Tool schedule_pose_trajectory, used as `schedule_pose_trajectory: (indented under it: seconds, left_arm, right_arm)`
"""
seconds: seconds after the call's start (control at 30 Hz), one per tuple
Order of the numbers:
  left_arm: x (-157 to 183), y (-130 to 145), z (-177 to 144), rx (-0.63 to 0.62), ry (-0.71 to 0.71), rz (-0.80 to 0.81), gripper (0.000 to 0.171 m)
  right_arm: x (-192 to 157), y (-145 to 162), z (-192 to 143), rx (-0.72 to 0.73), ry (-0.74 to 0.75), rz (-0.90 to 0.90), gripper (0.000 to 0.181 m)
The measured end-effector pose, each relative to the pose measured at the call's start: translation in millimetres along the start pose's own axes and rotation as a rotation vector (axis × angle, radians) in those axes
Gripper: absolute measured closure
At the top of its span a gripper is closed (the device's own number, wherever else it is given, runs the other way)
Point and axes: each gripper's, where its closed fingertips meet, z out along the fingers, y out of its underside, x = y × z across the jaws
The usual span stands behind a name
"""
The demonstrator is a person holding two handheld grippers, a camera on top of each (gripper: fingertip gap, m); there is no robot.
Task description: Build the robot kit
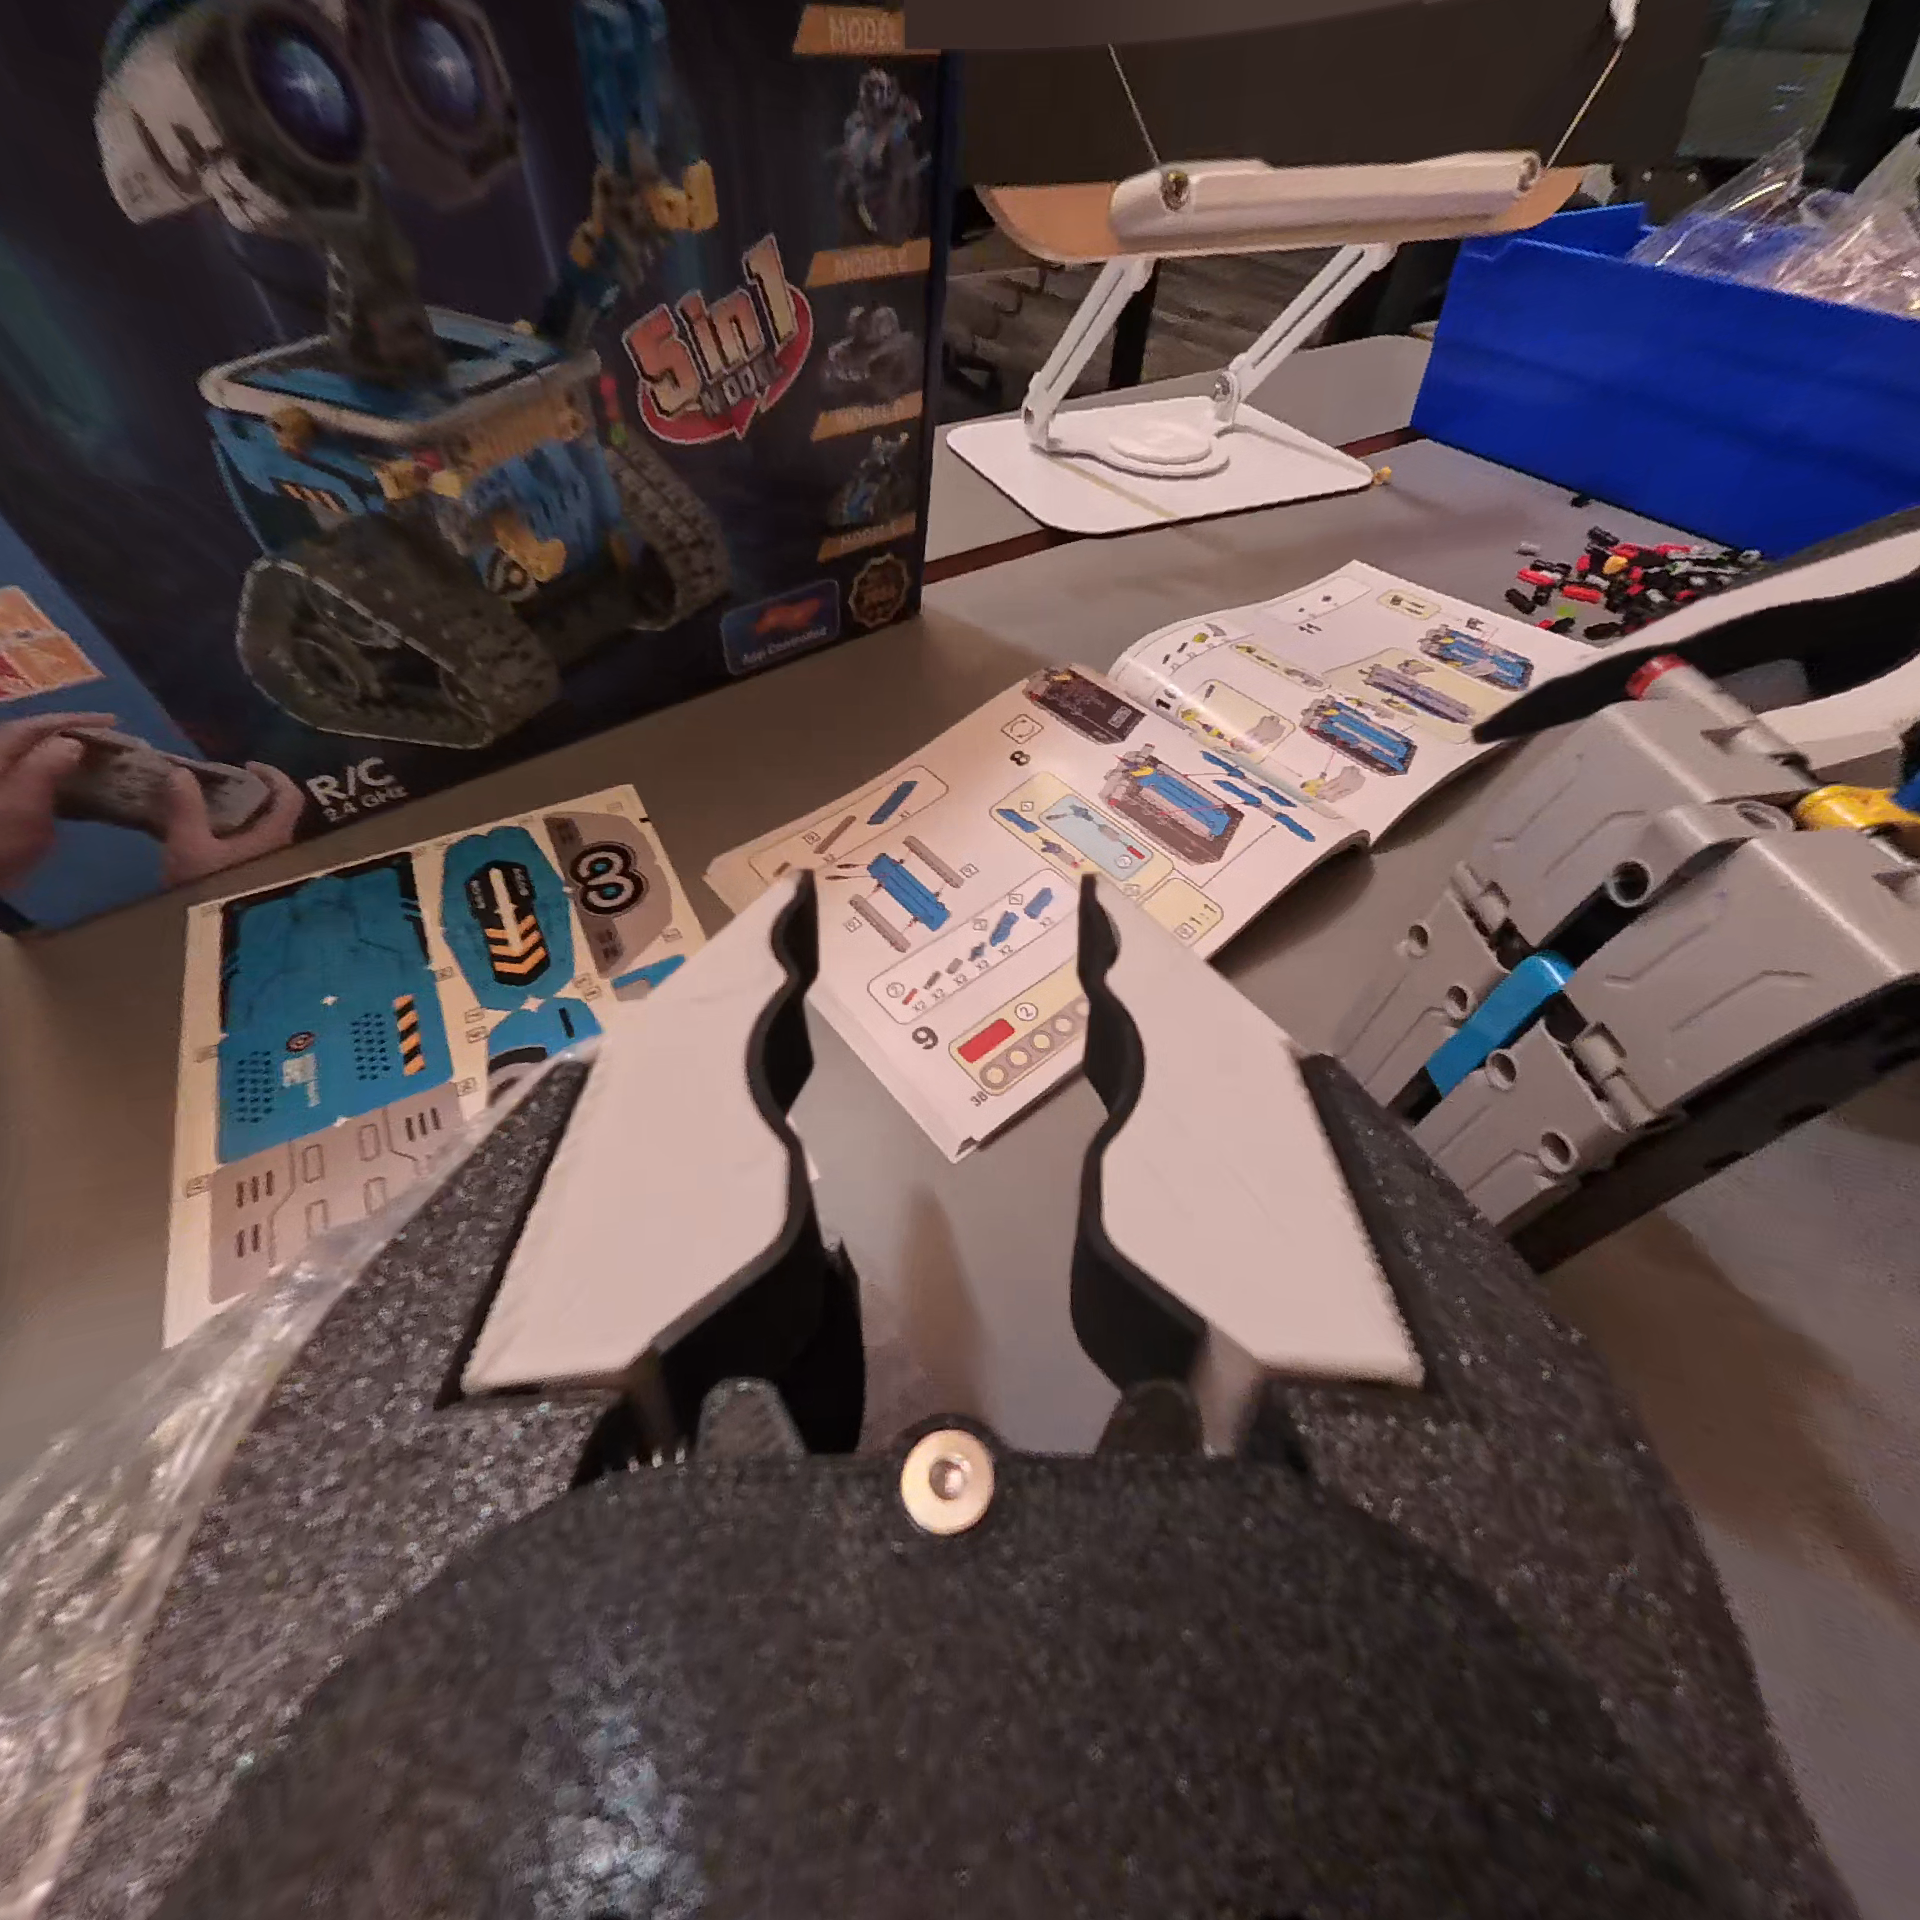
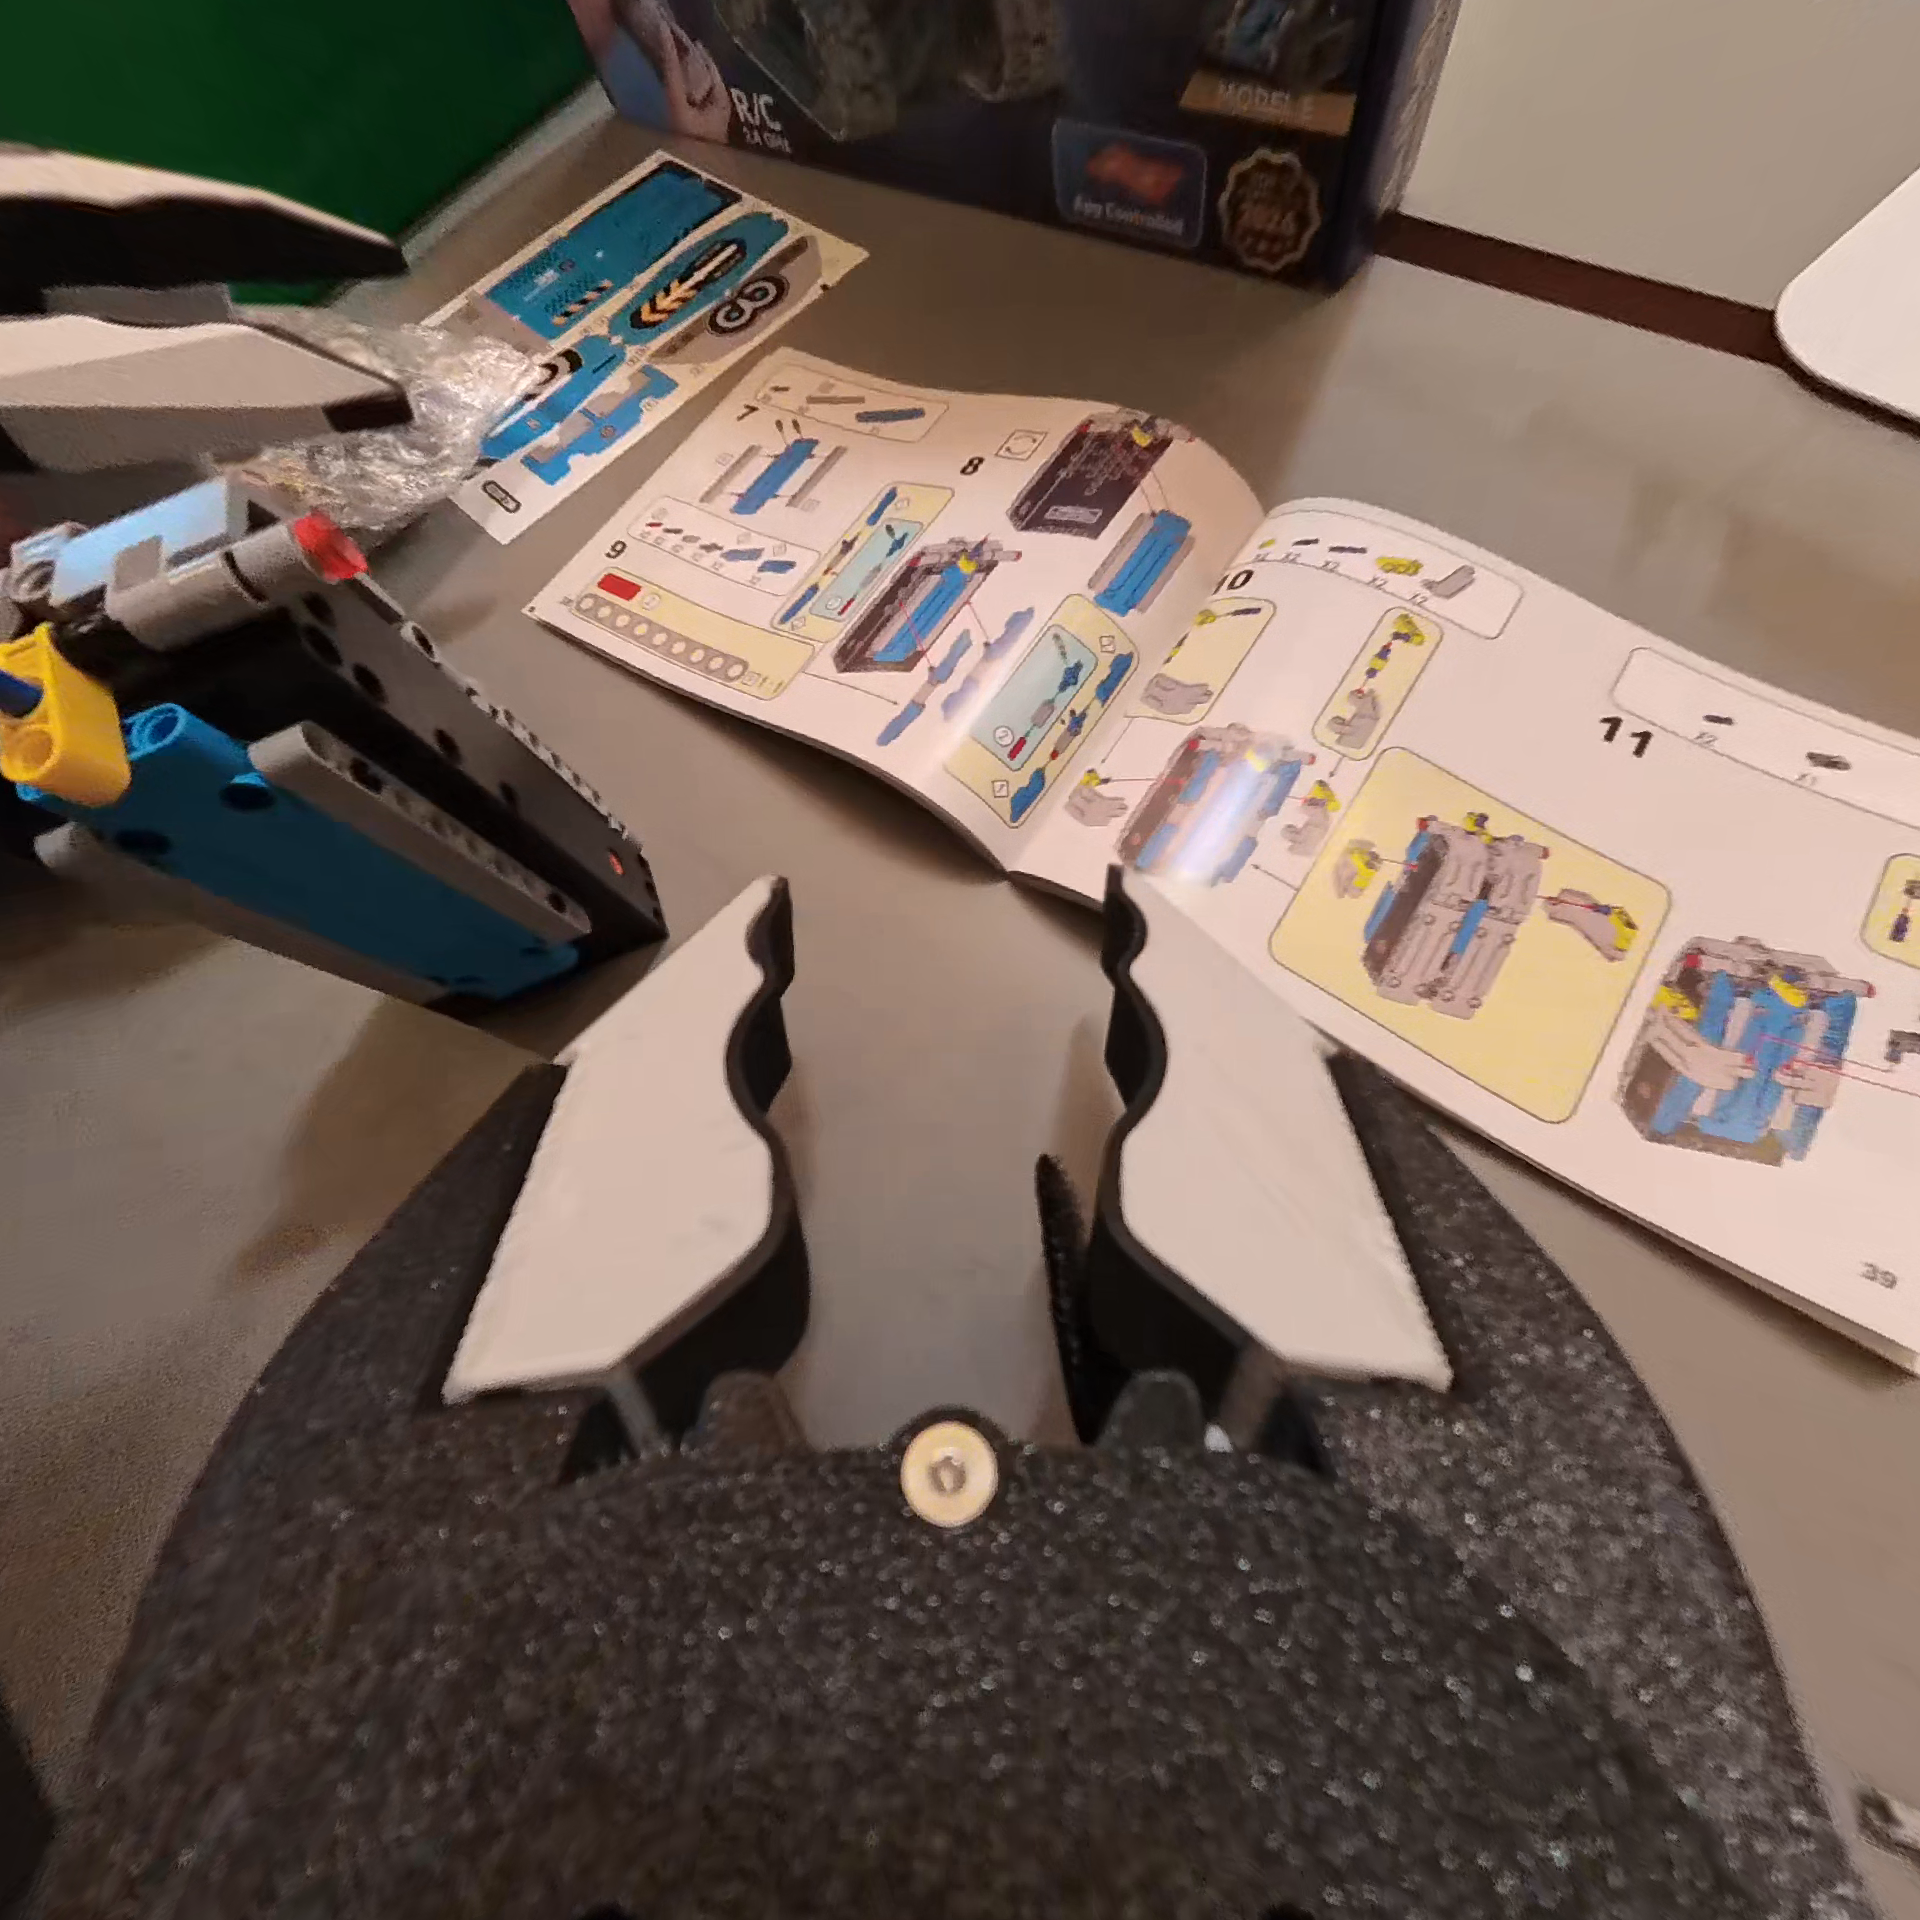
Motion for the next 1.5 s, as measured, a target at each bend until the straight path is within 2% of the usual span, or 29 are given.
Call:
schedule_pose_trajectory:
  seconds: [0.23, 0.57, 0.7, 0.77, 0.83, 0.9, 1.0, 1.1, 1.23, 1.4, 1.47, 1.5]
  left_arm:
    - [5, -1, -5, 0.021, 0.1, -0.077, 0.126]
    - [13, 1, -6, 0.01, 0.083, 0.001, 0.127]
    - [12, 1, -7, 0.017, 0.063, 0.01, 0.128]
    - [11, 1, -7, 0.015, 0.059, 0.006, 0.128]
    - [10, 0, -7, 0.019, 0.058, 0.001, 0.128]
    - [8, 1, -6, 0.014, 0.059, -0.013, 0.128]
    - [9, 2, -6, 0.003, 0.068, -0.022, 0.128]
    - [11, 2, -5, -0.004, 0.064, 0.001, 0.128]
    - [14, 2, -5, -0.004, 0.049, 0.05, 0.129]
    - [18, -2, -8, 0.012, 0.048, 0.071, 0.13]
    - [18, -2, -8, 0.013, 0.045, 0.084, 0.13]
    - [18, -2, -8, 0.014, 0.043, 0.088, 0.13]
  right_arm:
    - [4, 0, -5, 0.016, 0.037, -0.05, 0.13]
    - [-4, -7, -18, 0.068, -0.005, -0.029, 0.134]
    - [48, -20, -63, 0.086, 0.193, -0.103, 0.137]
    - [90, -17, -101, -0.004, 0.298, -0.168, 0.139]
    - [141, -1, -148, -0.141, 0.448, -0.216, 0.14]
    - [162, 14, -179, -0.199, 0.419, -0.168, 0.138]
    - [177, 47, -202, -0.288, 0.354, -0.1, 0.14]
    - [202, 75, -208, -0.33, 0.398, -0.101, 0.142]
    - [210, 84, -189, -0.251, 0.308, -0.019, 0.151]
    - [221, 119, -171, -0.348, 0.306, -0.038, 0.149]
    - [218, 113, -166, -0.291, 0.268, -0.028, 0.157]
    - [217, 112, -165, -0.283, 0.261, -0.024, 0.173]
